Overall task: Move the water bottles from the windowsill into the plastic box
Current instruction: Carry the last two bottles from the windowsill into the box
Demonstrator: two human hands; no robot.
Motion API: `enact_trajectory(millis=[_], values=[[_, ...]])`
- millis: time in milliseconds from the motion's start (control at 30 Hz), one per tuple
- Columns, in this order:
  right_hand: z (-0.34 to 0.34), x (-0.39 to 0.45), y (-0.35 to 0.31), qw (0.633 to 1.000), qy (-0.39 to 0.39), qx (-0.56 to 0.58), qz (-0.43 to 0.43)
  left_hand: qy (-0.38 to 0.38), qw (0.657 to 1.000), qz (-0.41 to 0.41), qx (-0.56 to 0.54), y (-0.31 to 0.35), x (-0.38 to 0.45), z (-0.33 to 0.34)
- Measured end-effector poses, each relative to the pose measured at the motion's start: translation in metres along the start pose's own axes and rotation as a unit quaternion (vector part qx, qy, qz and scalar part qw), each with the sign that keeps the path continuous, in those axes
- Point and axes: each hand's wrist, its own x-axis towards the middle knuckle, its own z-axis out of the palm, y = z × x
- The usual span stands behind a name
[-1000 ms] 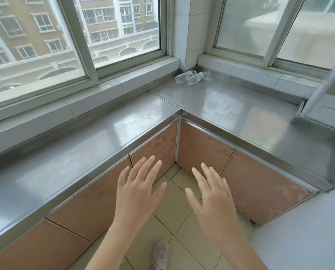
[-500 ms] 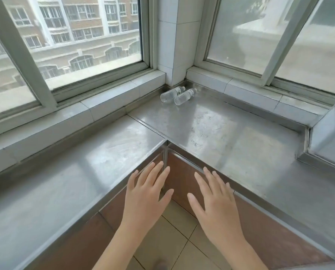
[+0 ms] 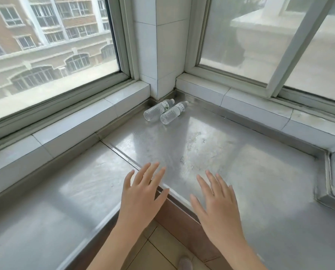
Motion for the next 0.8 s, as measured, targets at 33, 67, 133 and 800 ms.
enact_trajectory(millis=[33, 67, 133, 800], values=[[0.001, 0.017, 0.008, 1.000, -0.007, -0.001, -0.002, 0.002, 1.000, -0.004, 0.003, 0.002, 0.015, 0.008], [0.003, 0.034, 0.015, 1.000, -0.013, -0.003, -0.006, 0.000, 1.000, -0.007, 0.006, 0.003, 0.029, 0.015], [0.006, 0.068, 0.025, 1.000, -0.019, -0.004, -0.014, -0.001, 1.000, -0.010, 0.010, 0.003, 0.055, 0.029], [0.131, 0.407, 0.013, 0.992, -0.083, 0.054, 0.083, -0.100, 0.993, -0.048, -0.045, -0.139, 0.356, 0.207]])
